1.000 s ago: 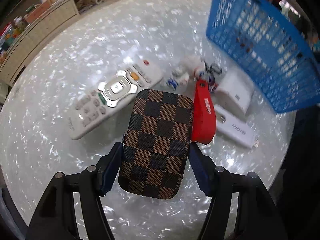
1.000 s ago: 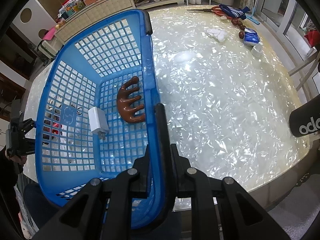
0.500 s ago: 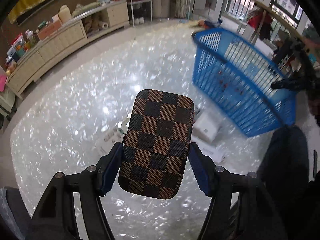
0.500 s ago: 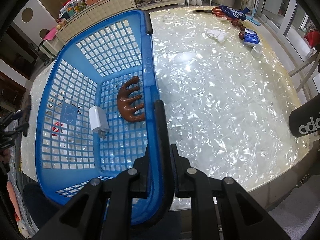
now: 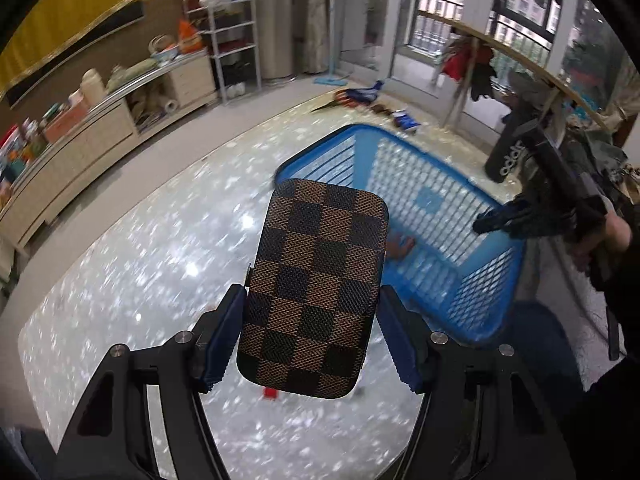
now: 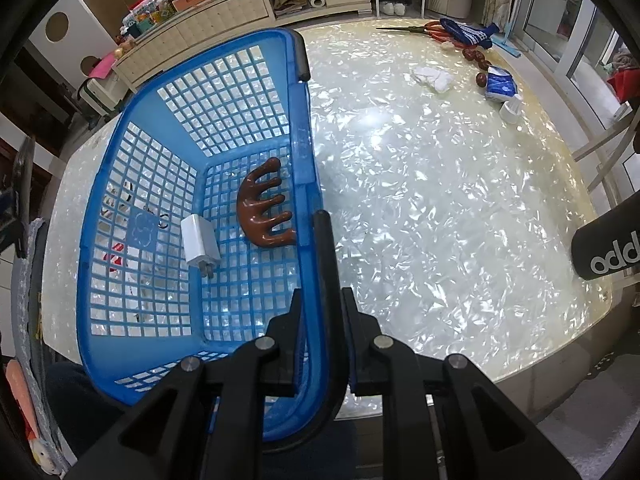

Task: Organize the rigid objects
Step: 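Grasp the brown checkered pouch with the left gripper and lift it over the basket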

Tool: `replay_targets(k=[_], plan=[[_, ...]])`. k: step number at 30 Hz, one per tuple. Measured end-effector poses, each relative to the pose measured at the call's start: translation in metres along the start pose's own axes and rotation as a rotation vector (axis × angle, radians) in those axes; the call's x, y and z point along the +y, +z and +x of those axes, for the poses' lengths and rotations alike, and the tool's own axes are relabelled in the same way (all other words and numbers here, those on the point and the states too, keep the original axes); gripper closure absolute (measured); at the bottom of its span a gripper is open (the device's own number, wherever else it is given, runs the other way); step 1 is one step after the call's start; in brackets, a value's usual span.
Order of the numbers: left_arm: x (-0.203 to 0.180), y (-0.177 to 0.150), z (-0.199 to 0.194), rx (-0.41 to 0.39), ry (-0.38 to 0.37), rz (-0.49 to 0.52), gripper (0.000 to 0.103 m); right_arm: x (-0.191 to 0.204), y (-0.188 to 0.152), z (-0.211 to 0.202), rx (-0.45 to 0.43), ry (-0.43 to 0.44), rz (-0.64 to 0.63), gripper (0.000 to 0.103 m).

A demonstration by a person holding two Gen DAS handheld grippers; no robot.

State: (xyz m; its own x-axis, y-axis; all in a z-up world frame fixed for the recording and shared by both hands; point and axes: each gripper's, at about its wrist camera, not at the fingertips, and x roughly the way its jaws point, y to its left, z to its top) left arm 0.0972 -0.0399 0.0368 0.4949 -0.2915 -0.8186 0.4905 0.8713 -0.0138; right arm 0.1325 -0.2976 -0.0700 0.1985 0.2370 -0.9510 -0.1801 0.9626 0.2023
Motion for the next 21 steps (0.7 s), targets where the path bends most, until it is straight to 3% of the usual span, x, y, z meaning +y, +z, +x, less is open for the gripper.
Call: replay_targets(k=[8,14,21], plan=[[-0.05,0.028,0.017,-0.03,-0.089,0.064,0.033,0.0,0.001,-0.001,-0.008,-0.006,-0.002,0.09],[-0.073,0.037,0.05,0.019,-0.126,0.086,0.033,0.001,0.001,-0.001,-0.01,-0.009,0.001,0.09],[-0.073,0.042,0.08,0.072,-0.133,0.063,0.033,-0.001,0.0,-0.002,-0.015,0.008,0.0,0.09]])
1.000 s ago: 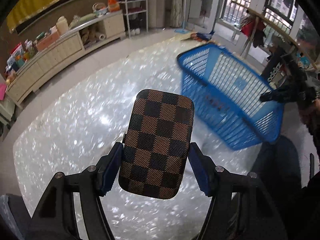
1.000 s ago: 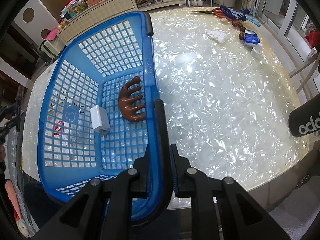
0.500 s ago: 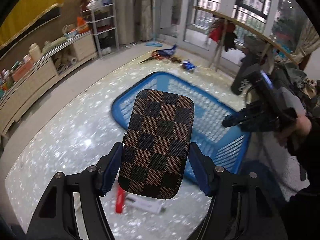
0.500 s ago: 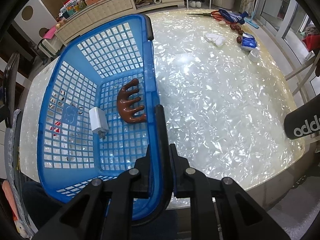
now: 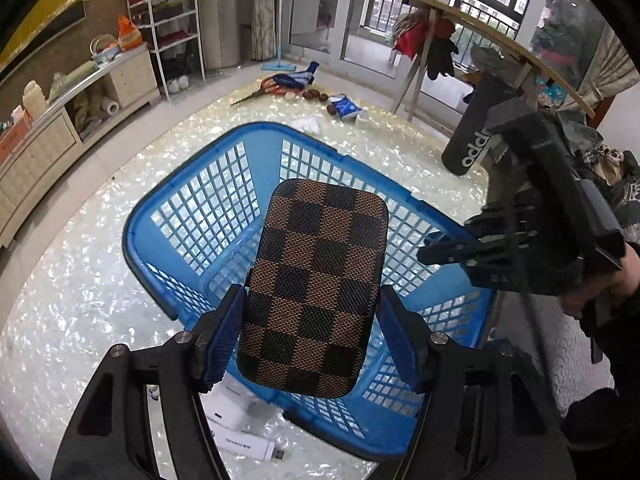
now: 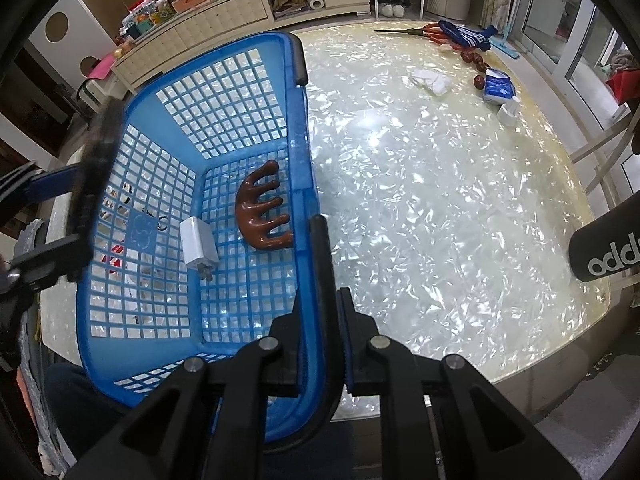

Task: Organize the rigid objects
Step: 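Grasp the brown checkered pouch with the left gripper and lift it over the basket, then lower the pouch into the basket and open the left gripper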

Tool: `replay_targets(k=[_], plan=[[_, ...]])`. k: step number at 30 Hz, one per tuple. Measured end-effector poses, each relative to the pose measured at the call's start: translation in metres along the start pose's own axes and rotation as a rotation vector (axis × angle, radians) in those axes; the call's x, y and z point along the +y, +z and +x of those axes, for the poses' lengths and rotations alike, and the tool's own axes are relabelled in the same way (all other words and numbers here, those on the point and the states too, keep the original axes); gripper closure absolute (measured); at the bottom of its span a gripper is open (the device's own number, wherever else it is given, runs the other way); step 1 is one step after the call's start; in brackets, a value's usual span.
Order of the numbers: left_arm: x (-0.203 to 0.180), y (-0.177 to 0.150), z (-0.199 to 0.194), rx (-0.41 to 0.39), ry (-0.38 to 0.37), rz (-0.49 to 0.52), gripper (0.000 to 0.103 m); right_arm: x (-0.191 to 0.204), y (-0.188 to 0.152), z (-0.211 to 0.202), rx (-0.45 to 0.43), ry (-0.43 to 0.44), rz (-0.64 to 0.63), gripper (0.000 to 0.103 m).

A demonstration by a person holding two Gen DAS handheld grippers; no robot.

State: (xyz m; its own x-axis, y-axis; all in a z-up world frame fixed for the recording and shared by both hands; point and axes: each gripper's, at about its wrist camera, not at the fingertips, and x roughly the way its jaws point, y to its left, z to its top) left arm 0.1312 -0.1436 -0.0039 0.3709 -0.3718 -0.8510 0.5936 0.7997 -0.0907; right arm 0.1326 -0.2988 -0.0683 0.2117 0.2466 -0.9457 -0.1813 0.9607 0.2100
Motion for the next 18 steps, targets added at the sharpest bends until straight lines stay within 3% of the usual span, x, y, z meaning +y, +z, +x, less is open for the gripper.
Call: replay_targets(k=[18], plan=[[-0.006,0.014,0.058,0.175,0.003,0.03,0.033,-0.007,-0.002,-0.001,-0.02,0.061,0.018,0.09]])
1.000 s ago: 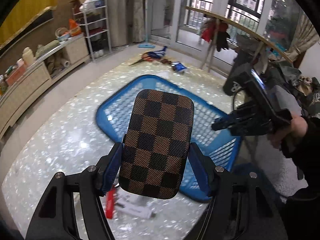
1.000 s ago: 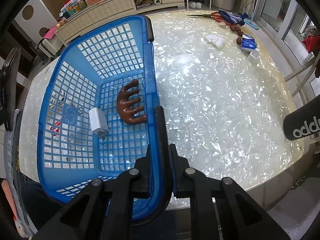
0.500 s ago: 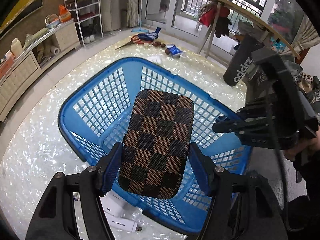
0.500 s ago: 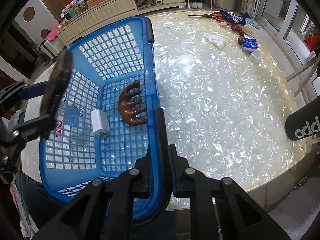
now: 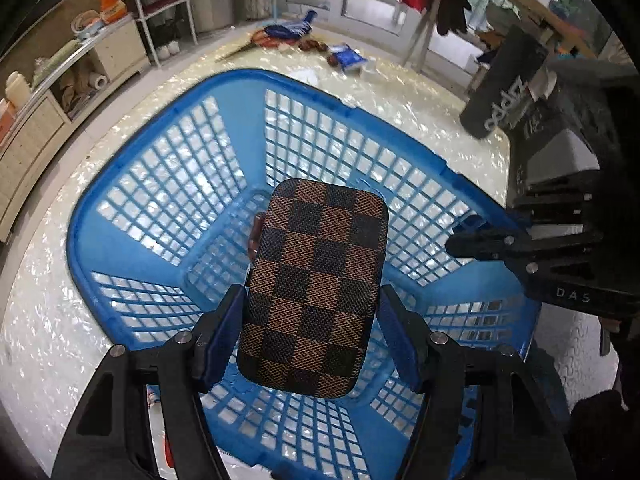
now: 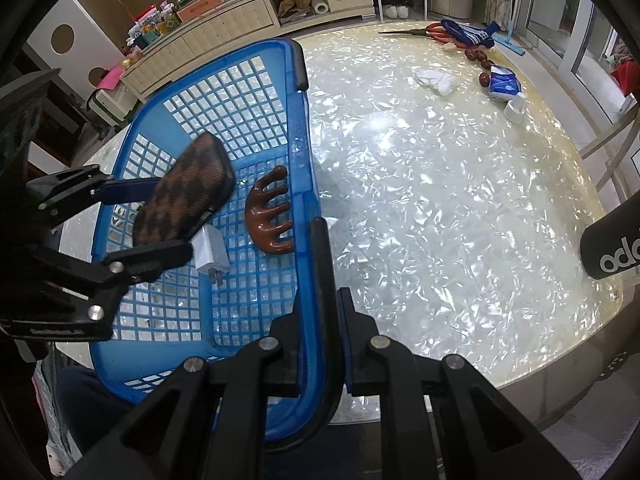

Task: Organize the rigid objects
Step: 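Lower the pouch into the basket and open the left gripper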

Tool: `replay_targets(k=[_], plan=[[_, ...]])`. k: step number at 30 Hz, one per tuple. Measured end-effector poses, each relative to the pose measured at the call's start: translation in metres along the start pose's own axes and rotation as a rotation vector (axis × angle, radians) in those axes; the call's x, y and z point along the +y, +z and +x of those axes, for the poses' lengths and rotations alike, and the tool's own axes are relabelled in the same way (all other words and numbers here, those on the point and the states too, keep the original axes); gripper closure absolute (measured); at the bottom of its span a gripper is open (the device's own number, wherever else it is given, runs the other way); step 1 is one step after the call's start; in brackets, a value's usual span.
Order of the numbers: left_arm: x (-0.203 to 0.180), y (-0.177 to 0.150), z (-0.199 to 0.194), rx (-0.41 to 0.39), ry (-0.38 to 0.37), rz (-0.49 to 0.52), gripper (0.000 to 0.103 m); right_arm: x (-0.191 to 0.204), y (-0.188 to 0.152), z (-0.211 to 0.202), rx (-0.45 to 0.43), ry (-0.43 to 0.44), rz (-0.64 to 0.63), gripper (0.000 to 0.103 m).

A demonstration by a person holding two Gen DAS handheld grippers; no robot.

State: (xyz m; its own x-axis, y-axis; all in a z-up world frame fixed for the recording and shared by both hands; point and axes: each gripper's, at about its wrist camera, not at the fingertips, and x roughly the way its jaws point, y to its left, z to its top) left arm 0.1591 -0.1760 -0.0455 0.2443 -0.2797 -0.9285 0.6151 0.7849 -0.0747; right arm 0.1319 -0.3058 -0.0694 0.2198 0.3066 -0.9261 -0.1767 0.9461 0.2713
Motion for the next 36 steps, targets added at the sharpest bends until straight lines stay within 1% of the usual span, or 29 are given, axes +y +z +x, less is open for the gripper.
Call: replay_targets(k=[3,5,8,13,15,17,20,24,27,29,36], plan=[[-0.006,0.001,0.006,0.021,-0.001,0.023,0.033,0.0,0.0,0.0,0.0,0.005,0.0,0.09],[-0.011,0.0,0.011,0.044,0.01,0.045,0.033,0.0,0.0,0.0,0.0,0.01,0.002,0.09],[-0.014,0.0,0.019,0.086,0.007,0.058,0.033,-0.001,-0.001,0.0,0.0,0.021,0.006,0.09],[-0.017,0.005,0.033,0.141,0.04,0.06,0.033,-0.002,-0.001,-0.001,-0.004,0.036,0.012,0.09],[-0.021,0.006,0.041,0.174,0.072,0.08,0.033,-0.002,-0.001,-0.001,-0.004,0.036,0.009,0.09],[-0.026,0.005,0.048,0.205,0.084,0.096,0.033,-0.002,-0.001,-0.001,-0.003,0.036,0.007,0.09],[-0.03,0.006,0.05,0.209,0.074,0.099,0.033,-0.001,0.0,0.0,0.002,0.035,0.002,0.09],[-0.038,0.003,0.057,0.236,0.1,0.129,0.033,-0.001,0.001,0.001,0.004,0.03,0.001,0.09],[-0.04,0.003,0.058,0.234,0.088,0.134,0.033,-0.002,0.001,0.002,0.005,0.03,0.001,0.09],[-0.041,0.002,0.059,0.237,0.093,0.128,0.033,-0.002,0.001,0.002,0.006,0.031,0.001,0.09],[-0.04,-0.001,0.06,0.258,0.137,0.129,0.032,-0.003,0.002,0.004,0.006,0.038,0.005,0.09]])
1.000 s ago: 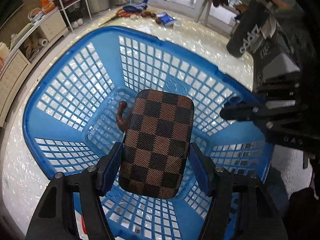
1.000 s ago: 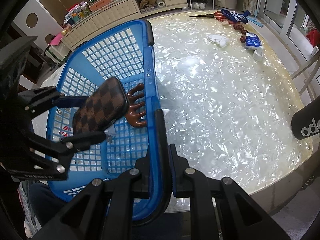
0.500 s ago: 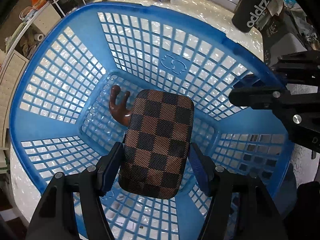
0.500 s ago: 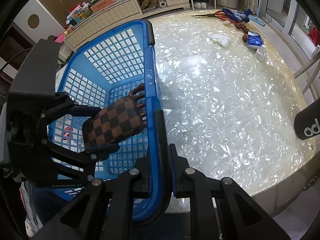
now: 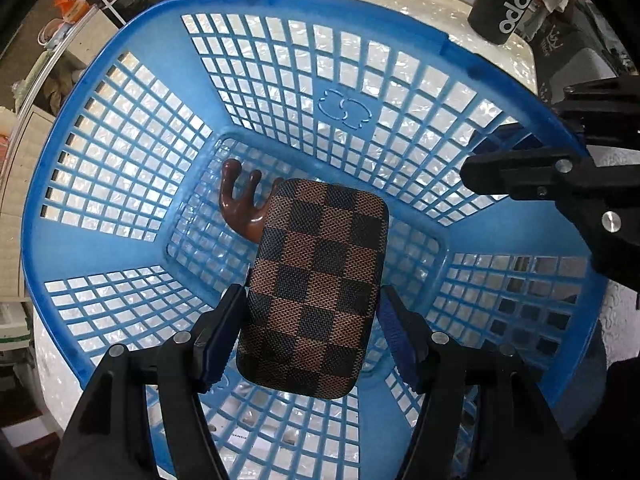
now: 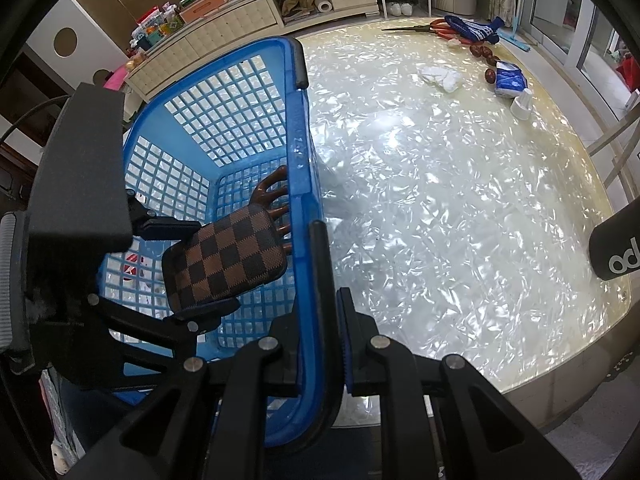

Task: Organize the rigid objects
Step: 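Lower the pouch into the basket and open the left gripper, then move the left gripper back over the white TV remote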

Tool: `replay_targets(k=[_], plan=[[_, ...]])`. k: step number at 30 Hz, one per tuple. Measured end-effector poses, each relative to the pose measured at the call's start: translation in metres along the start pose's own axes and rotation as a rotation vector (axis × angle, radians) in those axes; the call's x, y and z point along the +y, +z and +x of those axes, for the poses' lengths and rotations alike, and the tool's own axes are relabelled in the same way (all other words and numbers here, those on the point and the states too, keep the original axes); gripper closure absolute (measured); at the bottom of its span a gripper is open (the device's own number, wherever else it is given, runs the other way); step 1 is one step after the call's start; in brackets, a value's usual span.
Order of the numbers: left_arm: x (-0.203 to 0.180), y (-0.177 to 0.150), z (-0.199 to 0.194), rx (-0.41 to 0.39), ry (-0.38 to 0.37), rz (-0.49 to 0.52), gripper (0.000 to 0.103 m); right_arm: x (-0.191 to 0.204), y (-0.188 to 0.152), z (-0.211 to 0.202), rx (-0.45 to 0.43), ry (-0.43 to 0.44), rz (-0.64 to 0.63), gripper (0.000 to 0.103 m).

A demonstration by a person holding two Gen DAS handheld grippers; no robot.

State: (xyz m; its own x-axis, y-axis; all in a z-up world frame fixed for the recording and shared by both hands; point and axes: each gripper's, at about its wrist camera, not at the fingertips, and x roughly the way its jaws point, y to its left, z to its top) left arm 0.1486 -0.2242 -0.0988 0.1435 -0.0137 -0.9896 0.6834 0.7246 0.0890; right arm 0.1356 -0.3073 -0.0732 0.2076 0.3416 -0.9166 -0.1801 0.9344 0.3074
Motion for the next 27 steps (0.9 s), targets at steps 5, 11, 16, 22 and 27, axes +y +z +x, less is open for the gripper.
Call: replay_targets(k=[5,11,16,22,27], plan=[[-0.001,0.001,0.001,-0.003,0.024,-0.004,0.022,-0.002,0.0,0.001,-0.002,0.003,0.002,0.09],[0.008,0.004,-0.005,-0.026,0.057,-0.044,0.015,-0.003,-0.001,0.001,-0.007,0.014,0.007,0.09],[0.025,0.005,-0.023,-0.068,0.055,-0.085,0.015,-0.003,-0.002,-0.001,-0.013,0.016,0.008,0.09],[0.056,0.003,-0.058,-0.138,0.057,-0.163,0.015,-0.001,0.0,-0.002,-0.006,0.004,0.004,0.09],[0.082,-0.013,-0.1,-0.222,0.058,-0.228,0.015,0.002,0.003,-0.001,0.002,-0.018,-0.007,0.09]])
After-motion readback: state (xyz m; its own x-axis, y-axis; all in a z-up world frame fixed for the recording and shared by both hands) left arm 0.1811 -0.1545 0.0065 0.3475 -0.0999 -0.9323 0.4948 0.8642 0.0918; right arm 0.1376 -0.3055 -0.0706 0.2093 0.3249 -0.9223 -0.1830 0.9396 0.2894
